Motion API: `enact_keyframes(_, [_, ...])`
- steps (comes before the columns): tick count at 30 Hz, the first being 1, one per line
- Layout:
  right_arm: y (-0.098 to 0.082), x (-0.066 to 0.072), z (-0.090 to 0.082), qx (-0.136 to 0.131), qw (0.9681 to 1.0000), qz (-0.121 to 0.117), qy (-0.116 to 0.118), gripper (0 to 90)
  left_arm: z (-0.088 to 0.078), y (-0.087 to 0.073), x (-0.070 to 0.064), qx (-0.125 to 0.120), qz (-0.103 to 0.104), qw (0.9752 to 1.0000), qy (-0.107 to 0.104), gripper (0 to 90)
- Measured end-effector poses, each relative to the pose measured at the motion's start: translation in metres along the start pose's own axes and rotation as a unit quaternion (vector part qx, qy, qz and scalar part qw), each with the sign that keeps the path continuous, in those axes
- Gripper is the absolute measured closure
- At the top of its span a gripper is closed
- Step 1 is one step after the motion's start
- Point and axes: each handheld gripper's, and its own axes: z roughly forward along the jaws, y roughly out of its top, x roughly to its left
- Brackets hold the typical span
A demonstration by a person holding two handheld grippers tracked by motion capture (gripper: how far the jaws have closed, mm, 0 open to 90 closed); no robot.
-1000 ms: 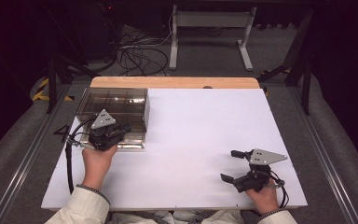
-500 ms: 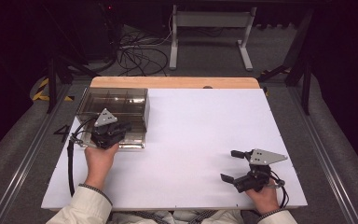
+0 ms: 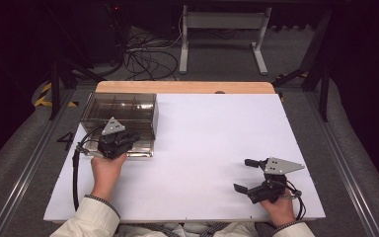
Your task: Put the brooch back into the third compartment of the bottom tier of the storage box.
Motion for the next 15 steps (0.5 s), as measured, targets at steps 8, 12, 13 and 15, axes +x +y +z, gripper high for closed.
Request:
enact_keyframes(8, [0.000,0.000,0.000,0.000,1.0000,0.000,0.001,2.1,0.007,-0.005,0.002,0.015,-0.004,0.9999,0.001,78.8])
enact_keyframes(12, [0.000,0.000,0.000,0.000,1.0000,-0.001,0.001,2.1,0.010,-0.007,0.003,0.022,-0.003,0.9998,0.001,78.8])
enact_keyframes(13, [0.000,0.000,0.000,0.000,1.0000,0.000,0.001,2.1,0.011,-0.008,0.003,0.024,-0.004,0.9997,0.002,78.8])
enact_keyframes(15, [0.000,0.000,0.000,0.000,1.0000,-0.001,0.001,2.1,0.013,-0.009,0.004,0.028,-0.006,0.9996,0.001,78.8])
